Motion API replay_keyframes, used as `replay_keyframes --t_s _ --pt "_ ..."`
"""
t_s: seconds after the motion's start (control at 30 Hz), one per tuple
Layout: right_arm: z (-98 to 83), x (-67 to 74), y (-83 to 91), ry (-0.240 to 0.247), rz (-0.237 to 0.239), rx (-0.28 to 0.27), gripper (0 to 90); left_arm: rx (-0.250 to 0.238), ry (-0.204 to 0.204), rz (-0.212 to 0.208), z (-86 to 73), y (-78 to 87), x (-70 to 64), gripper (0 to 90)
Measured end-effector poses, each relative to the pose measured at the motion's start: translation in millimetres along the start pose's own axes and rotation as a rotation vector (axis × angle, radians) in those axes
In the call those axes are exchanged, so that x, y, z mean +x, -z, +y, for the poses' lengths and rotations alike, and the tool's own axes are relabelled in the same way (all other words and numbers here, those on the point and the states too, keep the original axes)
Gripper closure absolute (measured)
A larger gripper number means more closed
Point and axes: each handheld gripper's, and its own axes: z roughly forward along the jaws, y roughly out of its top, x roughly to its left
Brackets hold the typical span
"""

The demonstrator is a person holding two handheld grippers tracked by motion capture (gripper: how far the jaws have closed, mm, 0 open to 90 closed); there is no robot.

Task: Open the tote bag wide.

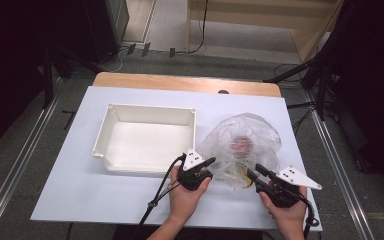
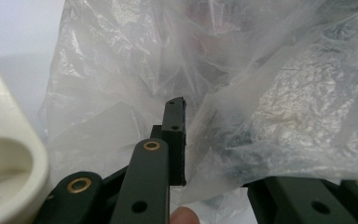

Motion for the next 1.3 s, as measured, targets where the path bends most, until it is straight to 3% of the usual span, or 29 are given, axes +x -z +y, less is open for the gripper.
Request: replay_keyframes --t_s 0.1,0.17,0.27,0.4,0.6,0.67,0.8,0.87,1.0,1.1,1.3 --pt "9.6 -3.6 11.4 -0.005 -0.038 -0.081 59.9 -0.001 0.000 0.000 0.0 -0.1 0.0 75.0" --pt "15.5 -4.6 12.1 0.008 -0.064 -0.109 50.2 -0.001 -0.001 0.002 -0.1 -0.2 -0.1 75.1" --pt "20.8 -2.3 -1.5 0.056 -0.105 -0.051 32.3 0.000 -0.001 0.002 -0.1 -0.3 -0.2 75.0" --pt "23.8 -1.3 -19.4 0.064 -0.121 0.011 31.9 -0.002 -0.001 0.000 -0.2 -0.3 -0.1 75.1" --pt "28.2 -4.0 -43.7 0.058 -0.148 0.089 46.9 -0.002 0.001 0.001 -0.2 -0.1 -0.1 75.3" --pt "27.5 -4.1 -48.1 0.050 -0.150 0.100 61.0 -0.004 0.001 -0.001 -0.2 0.0 0.0 75.3" --pt "29.6 -4.9 -48.2 0.037 -0.113 0.077 81.7 0.000 -0.001 0.001 -0.2 0.1 -0.1 75.3" --pt "33.4 -6.5 -46.6 0.033 -0.106 0.062 87.4 -0.001 -0.001 -0.001 -0.3 -0.3 0.0 75.3" --pt "50.0 -15.3 -46.9 0.013 -0.086 0.036 90.0 0.013 -0.003 0.020 -0.2 -1.4 -0.8 76.0" --pt "61.2 -25.0 -56.7 -0.001 -0.071 0.026 90.0 0.033 0.000 0.039 0.1 -3.5 -1.0 78.0" --pt "71.4 -48.1 -92.8 -0.035 -0.061 0.099 90.0 0.088 -0.041 0.083 0.5 -8.2 -5.4 85.0"
